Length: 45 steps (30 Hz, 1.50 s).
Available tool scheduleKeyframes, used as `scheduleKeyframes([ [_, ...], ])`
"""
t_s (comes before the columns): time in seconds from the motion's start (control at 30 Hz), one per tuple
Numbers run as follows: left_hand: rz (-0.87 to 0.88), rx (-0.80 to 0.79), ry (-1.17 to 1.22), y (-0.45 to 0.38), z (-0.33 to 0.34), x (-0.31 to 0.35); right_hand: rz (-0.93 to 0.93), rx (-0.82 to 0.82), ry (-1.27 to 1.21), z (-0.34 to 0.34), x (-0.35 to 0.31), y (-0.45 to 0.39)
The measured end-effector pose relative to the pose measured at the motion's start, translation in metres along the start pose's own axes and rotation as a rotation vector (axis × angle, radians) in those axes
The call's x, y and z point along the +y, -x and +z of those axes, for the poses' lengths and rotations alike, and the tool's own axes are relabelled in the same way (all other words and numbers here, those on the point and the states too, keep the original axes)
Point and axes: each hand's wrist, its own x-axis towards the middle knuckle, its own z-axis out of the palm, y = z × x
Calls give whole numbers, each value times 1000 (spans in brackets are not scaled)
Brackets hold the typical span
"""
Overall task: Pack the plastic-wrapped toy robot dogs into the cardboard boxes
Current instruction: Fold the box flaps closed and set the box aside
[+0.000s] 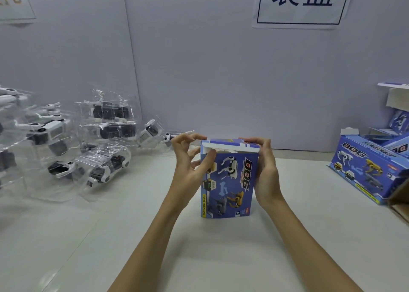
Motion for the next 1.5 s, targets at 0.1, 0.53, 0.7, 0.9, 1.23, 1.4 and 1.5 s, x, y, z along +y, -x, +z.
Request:
scheduleKeyframes([
  [0.1, -27, -62, -125, 0, -5, -1, -22, -30, 37, 4, 3, 3],
  [0.53, -20, -4, -58, 1, 3, -17, -219, -40, 334, 3, 6, 3],
  [0.7, -157, 251, -130, 6, 9, -21, -248, 49, 470, 7, 10, 7],
  [0.9, 161, 150, -842, 11, 3, -23, 24, 171, 94, 28, 11, 15],
  [1.23, 243, -178, -934, -1, -37, -12, 60, -285, 326, 3, -13, 0],
  [1.4, 268, -214, -970, 1, -30, -13, 46, -311, 363, 16, -10, 8],
  [1.5, 276, -172, -1062, 3, -20, -14, 12, -304, 403, 15, -7, 7],
])
